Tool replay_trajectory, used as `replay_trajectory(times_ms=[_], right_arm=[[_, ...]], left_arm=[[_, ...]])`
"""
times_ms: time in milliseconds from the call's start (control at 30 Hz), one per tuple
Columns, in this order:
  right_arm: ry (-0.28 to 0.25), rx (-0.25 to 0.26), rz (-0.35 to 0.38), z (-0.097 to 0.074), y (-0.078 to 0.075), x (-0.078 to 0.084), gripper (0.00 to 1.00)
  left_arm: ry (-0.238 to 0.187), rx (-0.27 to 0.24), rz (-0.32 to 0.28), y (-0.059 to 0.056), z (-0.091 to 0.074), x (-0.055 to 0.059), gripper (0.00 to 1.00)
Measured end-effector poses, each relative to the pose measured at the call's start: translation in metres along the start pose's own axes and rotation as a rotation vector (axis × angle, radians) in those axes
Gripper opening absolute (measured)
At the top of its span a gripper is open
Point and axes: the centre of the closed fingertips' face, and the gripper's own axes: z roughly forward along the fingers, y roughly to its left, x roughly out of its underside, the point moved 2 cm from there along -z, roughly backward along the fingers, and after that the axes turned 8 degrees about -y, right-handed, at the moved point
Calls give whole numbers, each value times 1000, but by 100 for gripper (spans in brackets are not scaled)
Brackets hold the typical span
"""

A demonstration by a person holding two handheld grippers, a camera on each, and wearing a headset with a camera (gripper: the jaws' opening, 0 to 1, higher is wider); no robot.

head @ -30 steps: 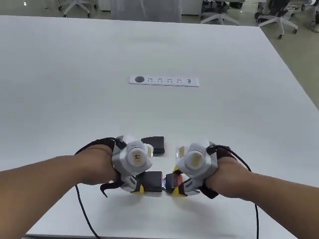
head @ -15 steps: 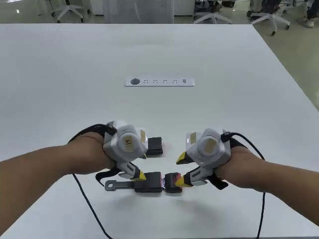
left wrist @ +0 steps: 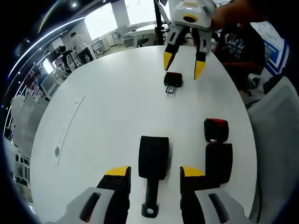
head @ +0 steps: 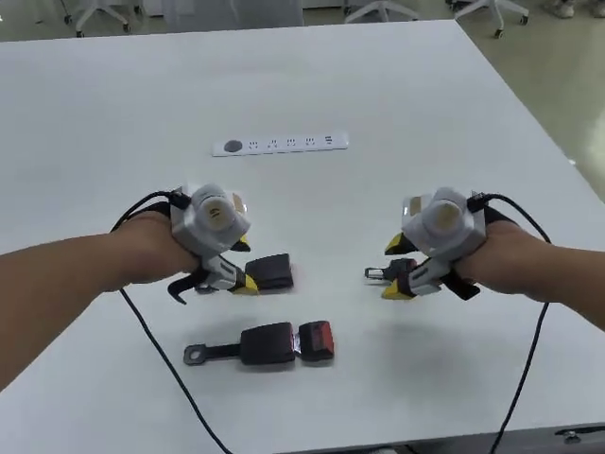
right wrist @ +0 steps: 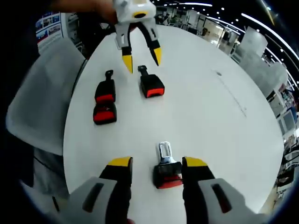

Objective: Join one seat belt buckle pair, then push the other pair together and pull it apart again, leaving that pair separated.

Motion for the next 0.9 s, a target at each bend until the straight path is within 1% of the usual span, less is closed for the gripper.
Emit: replay_trajectory(times_ms=[33, 67, 133, 200, 233, 267, 300, 333, 367, 433, 500, 533, 600, 633, 700, 733, 767, 833, 900], right_arm=[[9, 9, 5, -2, -6, 6, 44], [15, 17, 12, -4, -13, 13, 44], [23, 25, 32, -6, -22, 23, 44], [26, 21, 42, -5, -28, 30, 44], [29, 15, 44, -4, -28, 32, 44], [33, 2, 49, -1, -28, 35, 44], [38, -4, 47, 1, -28, 36, 44], [46, -17, 43, 5, -27, 38, 44], [45, -23, 41, 6, -26, 37, 44], [42, -41, 35, 11, -24, 34, 44], [47, -62, 28, 15, -22, 34, 43], [53, -73, 23, 18, -21, 35, 42], [61, -91, 14, 21, -19, 37, 39], [70, -101, 13, 23, -18, 39, 37], [74, -106, 7, 25, -19, 41, 35], [73, -107, 3, 26, -19, 41, 35], [71, -108, 3, 25, -20, 41, 34], [76, -118, -17, 24, -17, 39, 34], [79, -123, -21, 24, -17, 39, 33]], left_arm=[[2, 0, 1, 5, 3, 0, 43], [6, 2, 2, 7, 5, 0, 43], [9, 2, 2, 13, 9, 1, 43], [14, 6, -11, 18, 13, 5, 44], [23, 13, -13, 19, 17, 8, 44], [26, 14, -12, 18, 17, 9, 44], [39, 29, -7, 15, 20, 11, 44], [38, 51, -11, 12, 20, 11, 44], [22, 47, -25, 12, 23, 7, 45], [50, 58, 16, 9, 26, 11, 45], [54, 79, 15, 3, 28, 12, 42], [56, 92, 25, 0, 29, 12, 41], [59, 103, 44, -3, 30, 13, 41], [67, 109, 48, -5, 31, 14, 39], [71, 104, 59, -2, 31, 15, 38], [66, 108, 50, -3, 32, 15, 37], [70, 110, 42, -4, 32, 17, 36], [69, 129, 59, -6, 31, 19, 34], [69, 158, 91, -12, 33, 21, 32]])
